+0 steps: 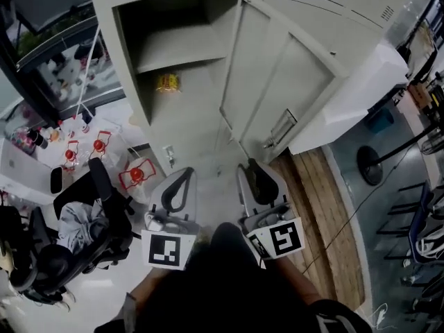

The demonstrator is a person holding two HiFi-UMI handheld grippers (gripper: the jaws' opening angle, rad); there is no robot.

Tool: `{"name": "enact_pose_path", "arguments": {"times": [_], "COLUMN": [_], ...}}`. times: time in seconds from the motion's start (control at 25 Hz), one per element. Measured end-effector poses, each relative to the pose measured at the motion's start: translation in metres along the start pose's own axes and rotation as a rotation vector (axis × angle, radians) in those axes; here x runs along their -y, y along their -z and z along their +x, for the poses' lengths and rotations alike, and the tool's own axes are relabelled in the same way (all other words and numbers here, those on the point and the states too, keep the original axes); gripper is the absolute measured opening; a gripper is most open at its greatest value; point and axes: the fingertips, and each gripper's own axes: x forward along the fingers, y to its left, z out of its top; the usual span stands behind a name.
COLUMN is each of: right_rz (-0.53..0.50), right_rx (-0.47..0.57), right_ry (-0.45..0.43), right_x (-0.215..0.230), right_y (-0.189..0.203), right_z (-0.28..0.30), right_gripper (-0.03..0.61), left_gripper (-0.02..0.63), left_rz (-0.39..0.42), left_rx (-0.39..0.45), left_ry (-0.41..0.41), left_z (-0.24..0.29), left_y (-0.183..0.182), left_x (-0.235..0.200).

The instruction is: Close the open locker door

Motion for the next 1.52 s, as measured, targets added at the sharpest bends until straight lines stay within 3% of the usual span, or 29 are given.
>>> {"name": "enact_pose_path", "arguments": {"times": [0.32, 0.88, 1.52], "right_rz": [0.014, 0.007, 0.034], "right_rx": [0.022, 0.053, 0.066], "right_ry": [-0.163, -0.298, -0.409], "right_x": [-0.018, 0.054, 0.111], "right_y": [-0.004, -0.030, -0.022], "right_z": [0.025, -0.007, -0.025], "right_gripper": [0.080, 0.080, 0.080], "left_gripper": [0.002, 0.002, 0.002], "left_rz": [0.006, 0.009, 0.066], "left_rx": [0.013, 0.038, 0.036], "left_ry": [-0.112, -0.147, -0.206], "left_z": [-0.003, 0.058, 0.095], "left_y": [-0.006, -0.031, -0.039], "left_x": [-0.010, 0.068, 0.129]}}
